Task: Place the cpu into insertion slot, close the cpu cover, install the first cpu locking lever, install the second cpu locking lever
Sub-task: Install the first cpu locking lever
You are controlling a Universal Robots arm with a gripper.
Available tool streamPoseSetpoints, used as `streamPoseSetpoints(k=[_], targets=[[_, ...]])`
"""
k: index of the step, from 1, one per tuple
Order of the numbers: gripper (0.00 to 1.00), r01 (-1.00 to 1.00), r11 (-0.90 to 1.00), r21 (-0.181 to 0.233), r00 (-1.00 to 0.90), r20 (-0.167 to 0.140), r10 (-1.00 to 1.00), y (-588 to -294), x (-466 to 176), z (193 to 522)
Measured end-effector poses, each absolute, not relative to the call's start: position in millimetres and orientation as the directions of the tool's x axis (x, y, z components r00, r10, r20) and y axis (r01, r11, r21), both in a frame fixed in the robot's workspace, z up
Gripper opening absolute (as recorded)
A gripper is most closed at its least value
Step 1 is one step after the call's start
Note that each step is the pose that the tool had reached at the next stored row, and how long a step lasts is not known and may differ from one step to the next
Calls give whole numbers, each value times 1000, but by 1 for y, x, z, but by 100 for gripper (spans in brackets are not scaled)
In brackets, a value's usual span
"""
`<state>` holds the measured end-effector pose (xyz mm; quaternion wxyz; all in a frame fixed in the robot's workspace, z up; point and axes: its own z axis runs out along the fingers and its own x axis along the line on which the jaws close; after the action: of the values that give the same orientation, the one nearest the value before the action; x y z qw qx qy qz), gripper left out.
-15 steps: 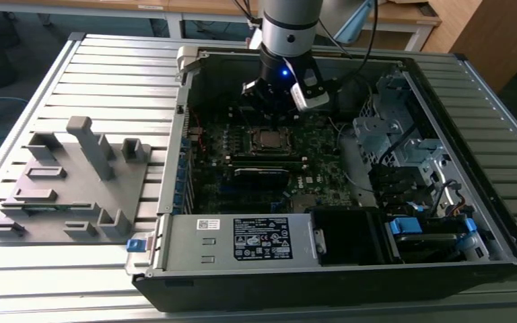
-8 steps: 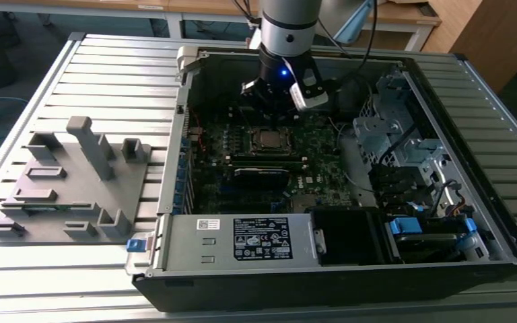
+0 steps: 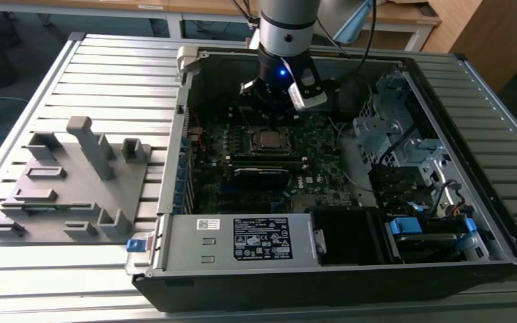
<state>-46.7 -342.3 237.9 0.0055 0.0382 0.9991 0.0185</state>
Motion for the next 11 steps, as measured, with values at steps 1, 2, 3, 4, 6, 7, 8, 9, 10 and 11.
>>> streamPoseSetpoints(k=[1,2,3,4,6,7,8,9,10,11], targets=[[11,76,996,37,-997,-10,77,-342,-47,238],[11,76,996,37,-997,-9,77,-342,-47,239],[11,76,996,37,-997,-9,77,-342,-47,239],[11,76,996,37,-997,-10,77,-342,-47,240],[11,76,996,38,-997,-10,77,-342,-47,240],[11,76,996,38,-997,-10,77,-342,-47,240],[11,76,996,37,-997,-10,77,-342,-47,241],[11,76,996,37,-997,-10,77,-342,-47,242],[11,76,996,37,-997,-10,77,-342,-47,242],[11,76,996,37,-997,-10,77,-342,-47,242]])
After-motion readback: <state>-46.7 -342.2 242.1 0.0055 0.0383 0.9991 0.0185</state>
